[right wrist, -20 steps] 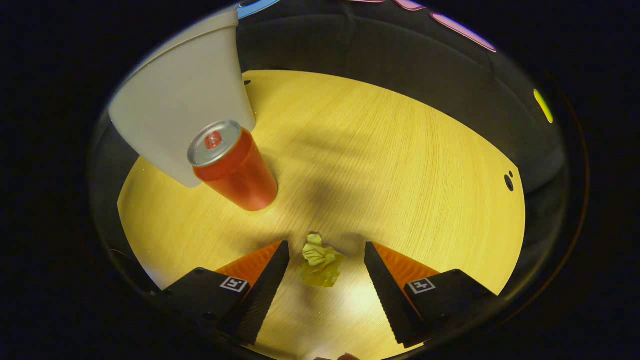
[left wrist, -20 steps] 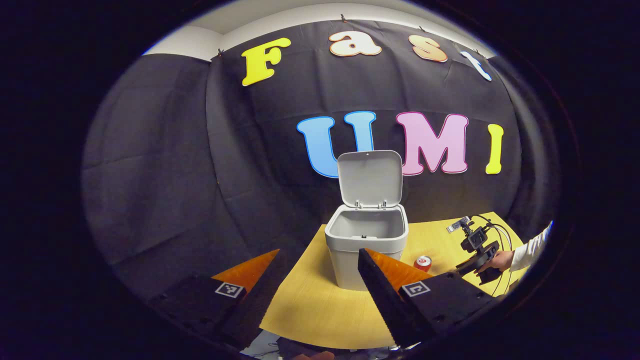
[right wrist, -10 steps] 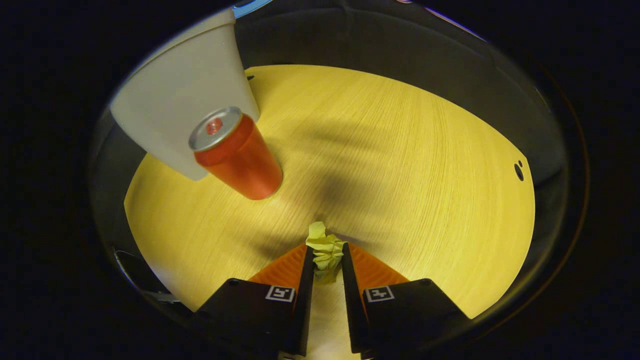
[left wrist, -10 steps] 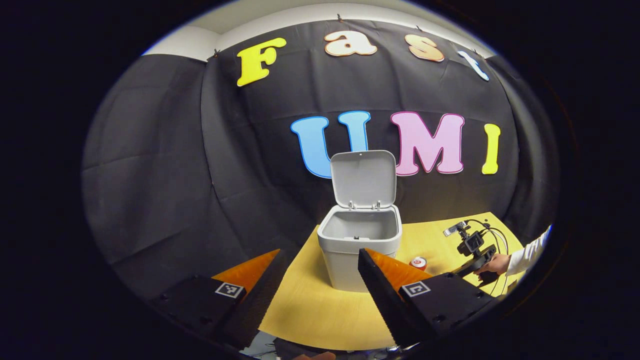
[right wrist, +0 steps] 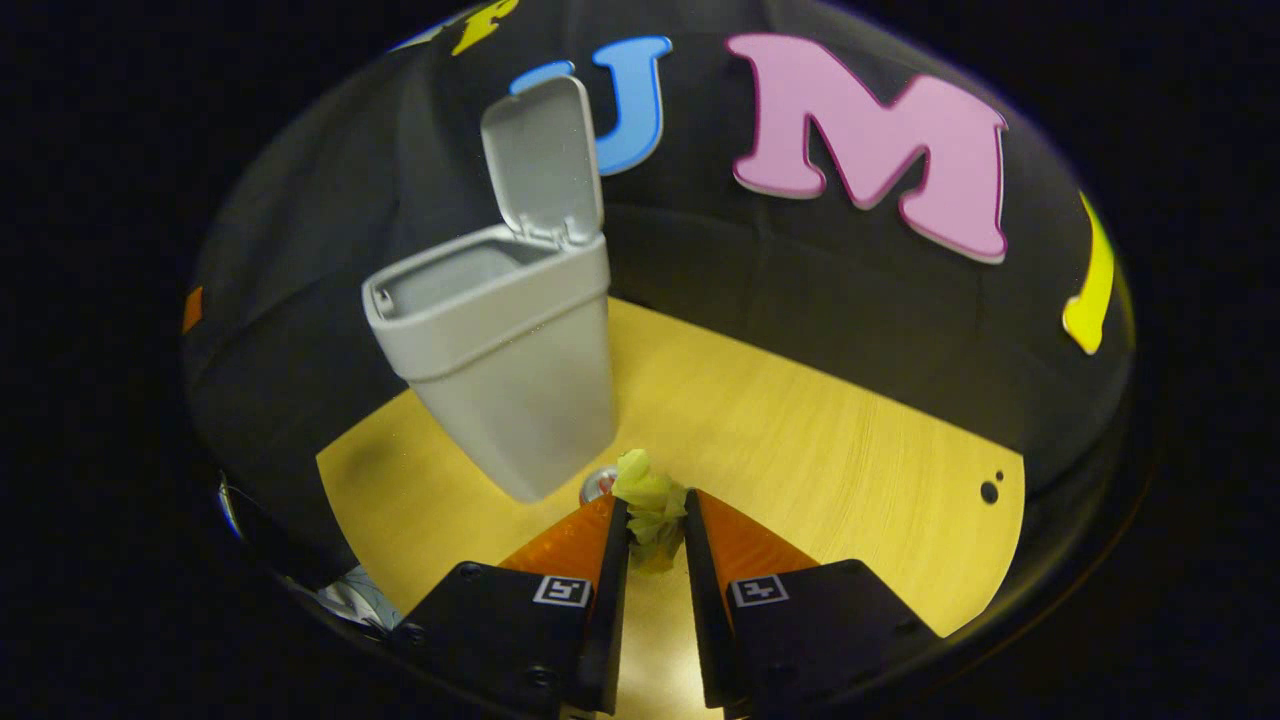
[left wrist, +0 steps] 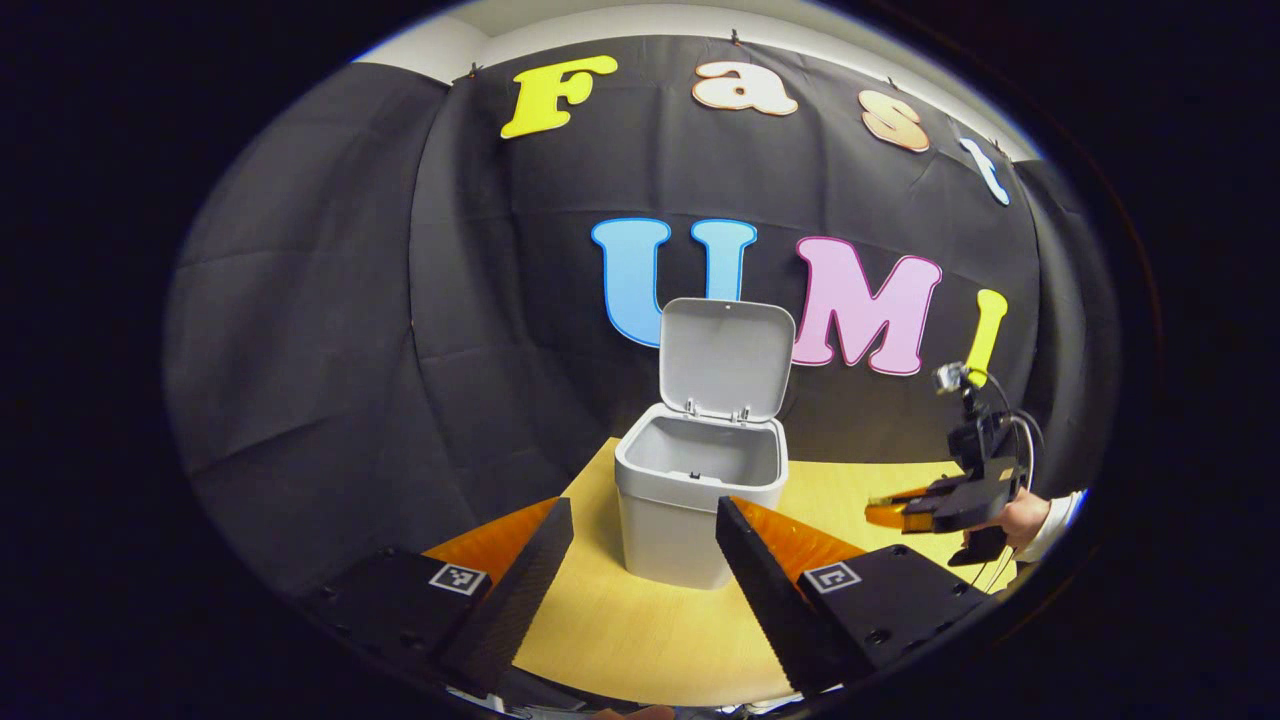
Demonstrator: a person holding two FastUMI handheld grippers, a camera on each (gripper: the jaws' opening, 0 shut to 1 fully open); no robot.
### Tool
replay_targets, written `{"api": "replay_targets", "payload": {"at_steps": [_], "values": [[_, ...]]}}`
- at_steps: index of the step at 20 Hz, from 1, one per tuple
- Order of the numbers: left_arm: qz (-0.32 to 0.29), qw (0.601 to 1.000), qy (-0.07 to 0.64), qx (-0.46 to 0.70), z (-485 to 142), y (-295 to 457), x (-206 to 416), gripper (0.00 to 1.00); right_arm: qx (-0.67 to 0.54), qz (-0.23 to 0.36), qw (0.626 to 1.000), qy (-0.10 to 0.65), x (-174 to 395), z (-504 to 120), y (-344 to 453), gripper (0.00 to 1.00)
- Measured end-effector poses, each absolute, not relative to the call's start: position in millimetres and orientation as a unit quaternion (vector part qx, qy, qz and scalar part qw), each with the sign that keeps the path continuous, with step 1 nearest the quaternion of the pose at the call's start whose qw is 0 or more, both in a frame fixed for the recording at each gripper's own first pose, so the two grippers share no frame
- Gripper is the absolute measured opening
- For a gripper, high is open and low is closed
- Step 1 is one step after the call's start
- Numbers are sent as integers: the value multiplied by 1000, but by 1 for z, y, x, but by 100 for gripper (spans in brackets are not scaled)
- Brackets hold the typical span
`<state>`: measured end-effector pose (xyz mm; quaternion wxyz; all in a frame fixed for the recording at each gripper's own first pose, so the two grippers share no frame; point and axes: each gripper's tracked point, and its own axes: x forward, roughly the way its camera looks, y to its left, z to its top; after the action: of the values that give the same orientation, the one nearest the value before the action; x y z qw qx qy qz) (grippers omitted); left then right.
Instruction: Press the lid of the desktop garbage bin to open it, pick up the crumpled paper on the desktop and throw it into the bin, then pick up the pop can on the desktop and drop it into the bin, and finally close the garbage bin lid.
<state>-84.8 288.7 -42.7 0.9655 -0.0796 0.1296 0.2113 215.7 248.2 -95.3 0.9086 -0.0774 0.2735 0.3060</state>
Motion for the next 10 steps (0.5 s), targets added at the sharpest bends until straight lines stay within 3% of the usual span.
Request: {"api": "replay_targets", "payload": {"at_steps": [4, 8, 9, 10], "values": [[208, 967, 127, -77, -49, 286, -88, 99, -51, 358, 912, 194, 221, -8, 292, 36], [211, 965, 132, -88, -53, 289, -94, 99, -34, 399, 907, 133, 220, 31, 331, 36], [213, 964, 131, -93, -53, 290, -95, 99, -32, 410, 903, 127, 216, 36, 342, 22], [215, 963, 131, -98, -53, 291, -98, 99, -35, 418, 900, 123, 215, 37, 351, 22]]}}
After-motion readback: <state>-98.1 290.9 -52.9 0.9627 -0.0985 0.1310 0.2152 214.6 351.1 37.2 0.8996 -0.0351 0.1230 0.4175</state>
